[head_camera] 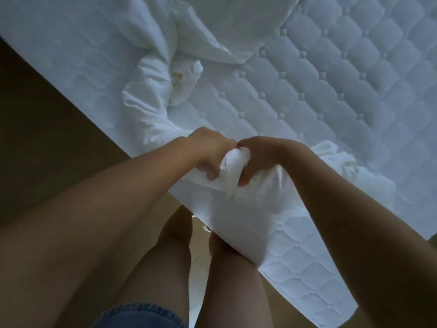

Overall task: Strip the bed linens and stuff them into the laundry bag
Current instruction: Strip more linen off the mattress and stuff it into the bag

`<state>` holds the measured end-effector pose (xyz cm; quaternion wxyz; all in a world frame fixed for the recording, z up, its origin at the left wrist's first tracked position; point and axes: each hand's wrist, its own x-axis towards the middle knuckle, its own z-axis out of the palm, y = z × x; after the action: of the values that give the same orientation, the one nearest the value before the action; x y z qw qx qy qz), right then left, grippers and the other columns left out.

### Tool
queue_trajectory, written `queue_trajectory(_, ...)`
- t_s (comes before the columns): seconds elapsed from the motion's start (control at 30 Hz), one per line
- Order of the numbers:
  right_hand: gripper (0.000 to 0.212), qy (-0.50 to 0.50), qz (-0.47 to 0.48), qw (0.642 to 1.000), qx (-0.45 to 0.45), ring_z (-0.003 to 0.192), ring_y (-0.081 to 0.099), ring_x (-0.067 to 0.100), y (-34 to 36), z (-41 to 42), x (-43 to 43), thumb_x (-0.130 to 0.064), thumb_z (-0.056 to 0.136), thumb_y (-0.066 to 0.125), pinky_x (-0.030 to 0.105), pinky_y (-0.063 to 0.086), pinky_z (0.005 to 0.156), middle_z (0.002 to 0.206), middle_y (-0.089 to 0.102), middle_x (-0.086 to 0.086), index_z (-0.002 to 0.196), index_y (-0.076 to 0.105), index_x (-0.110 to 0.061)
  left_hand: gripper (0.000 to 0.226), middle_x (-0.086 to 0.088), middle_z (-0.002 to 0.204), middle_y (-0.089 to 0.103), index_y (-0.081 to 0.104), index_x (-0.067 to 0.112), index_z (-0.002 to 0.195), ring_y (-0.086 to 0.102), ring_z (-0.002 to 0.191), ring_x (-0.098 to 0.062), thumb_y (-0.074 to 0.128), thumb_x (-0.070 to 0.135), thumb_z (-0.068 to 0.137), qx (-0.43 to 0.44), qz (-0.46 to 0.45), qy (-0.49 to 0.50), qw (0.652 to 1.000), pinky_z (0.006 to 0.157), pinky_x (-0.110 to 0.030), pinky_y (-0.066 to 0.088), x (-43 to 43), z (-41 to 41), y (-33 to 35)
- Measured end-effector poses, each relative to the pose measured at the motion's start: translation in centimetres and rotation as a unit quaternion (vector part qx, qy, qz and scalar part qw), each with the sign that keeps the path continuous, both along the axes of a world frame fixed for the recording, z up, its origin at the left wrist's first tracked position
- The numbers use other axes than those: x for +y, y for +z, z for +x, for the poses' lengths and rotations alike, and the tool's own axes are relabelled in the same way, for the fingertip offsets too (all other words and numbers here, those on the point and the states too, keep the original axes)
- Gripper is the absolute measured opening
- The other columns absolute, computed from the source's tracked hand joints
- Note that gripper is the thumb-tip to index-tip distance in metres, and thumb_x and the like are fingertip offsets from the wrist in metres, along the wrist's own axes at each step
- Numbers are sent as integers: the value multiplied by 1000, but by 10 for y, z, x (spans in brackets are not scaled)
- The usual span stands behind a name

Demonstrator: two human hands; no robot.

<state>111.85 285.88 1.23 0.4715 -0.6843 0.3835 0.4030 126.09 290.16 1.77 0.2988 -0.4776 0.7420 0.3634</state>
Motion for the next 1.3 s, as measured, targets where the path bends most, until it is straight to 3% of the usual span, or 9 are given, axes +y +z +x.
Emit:
queue_trajectory(0.17, 113, 104, -84, 991, 7, 121, 42, 30, -2, 33, 32, -39, 52, 86, 46, 35, 98, 133, 42, 3, 144, 20, -31, 65, -7, 137, 44, 48, 22, 135, 43, 124, -27, 71, 37, 75, 96, -56, 305, 946, 102, -37, 37, 10, 59, 4)
queue_trajectory(0.27, 115, 107, -100, 989, 3, 123, 40, 28, 1, 33, 40, -38, 53, 86, 47, 33, 99, 137, 39, 1, 145, 17, -32, 98, -14, 150, 28, 27, 14, 148, 27, 138, -31, 77, 44, 70, -22, -270, 534, 801, 109, -43, 25, 10, 102, -9)
queue_trajectory(0.33, 117, 106, -104, 989, 9, 124, 39, 27, 0, 33, 40, -38, 53, 86, 47, 32, 101, 139, 37, 0, 146, 15, -33, 121, -13, 157, 16, 5, 13, 153, 17, 144, -29, 81, 49, 66, -41, -180, 690, 700, 113, -47, 20, 7, 122, -21)
queue_trajectory(0.4, 117, 105, -104, 989, 11, 125, 38, 26, -2, 34, 39, -39, 54, 85, 47, 31, 102, 139, 37, -2, 146, 14, -34, 123, -10, 155, 26, 2, 13, 153, 29, 141, -28, 83, 45, 66, 6, -92, 736, 671, 110, -40, 28, 3, 131, -36)
queue_trajectory(0.6, 116, 106, -115, 988, 5, 127, 36, 25, -6, 37, 38, -40, 54, 85, 48, 31, 104, 142, 34, -3, 147, 14, -34, 66, -8, 126, 59, 42, 19, 140, 55, 115, -33, 68, 28, 79, 42, -106, 614, 781, 88, -34, 43, 1, 134, -38)
queue_trajectory(0.73, 115, 121, -162, 979, -26, 131, 32, 25, -7, 32, 49, -46, 58, 82, 47, 30, 105, 145, 30, -1, 147, 12, -32, 41, -7, 116, 63, 54, 20, 121, 58, 105, -35, 61, 22, 80, 57, -83, 395, 913, 75, -30, 37, -4, 109, -21)
queue_trajectory(0.87, 105, 106, -245, 960, -79, 133, 31, 28, -5, 21, 72, -49, 60, 78, 48, 28, 107, 145, 31, 3, 146, 21, -28, 41, 0, 122, 56, 53, 29, 123, 55, 110, -28, 59, 30, 83, 54, -77, 152, 984, 78, -32, 38, -7, 78, -9)
queue_trajectory(1.0, 93, 55, -378, 911, -158, 108, 56, 39, -13, -6, 107, -33, 44, 84, 50, 45, 95, 119, 60, 17, 129, 53, -10, 45, 4, 127, 52, 50, 37, 131, 50, 115, -24, 54, 35, 87, 54, -106, 52, 992, 89, -35, 36, -5, 41, 10)
queue_trajectory(1.3, 90, -60, -574, 792, -201, 108, 42, 38, -20, -72, 162, -29, 51, 78, 48, 33, 95, 123, 48, 21, 132, 41, -14, 53, 0, 132, 50, 38, 36, 141, 46, 117, -26, 50, 33, 90, 29, -189, -131, 973, 90, -38, 33, -9, -64, 54)
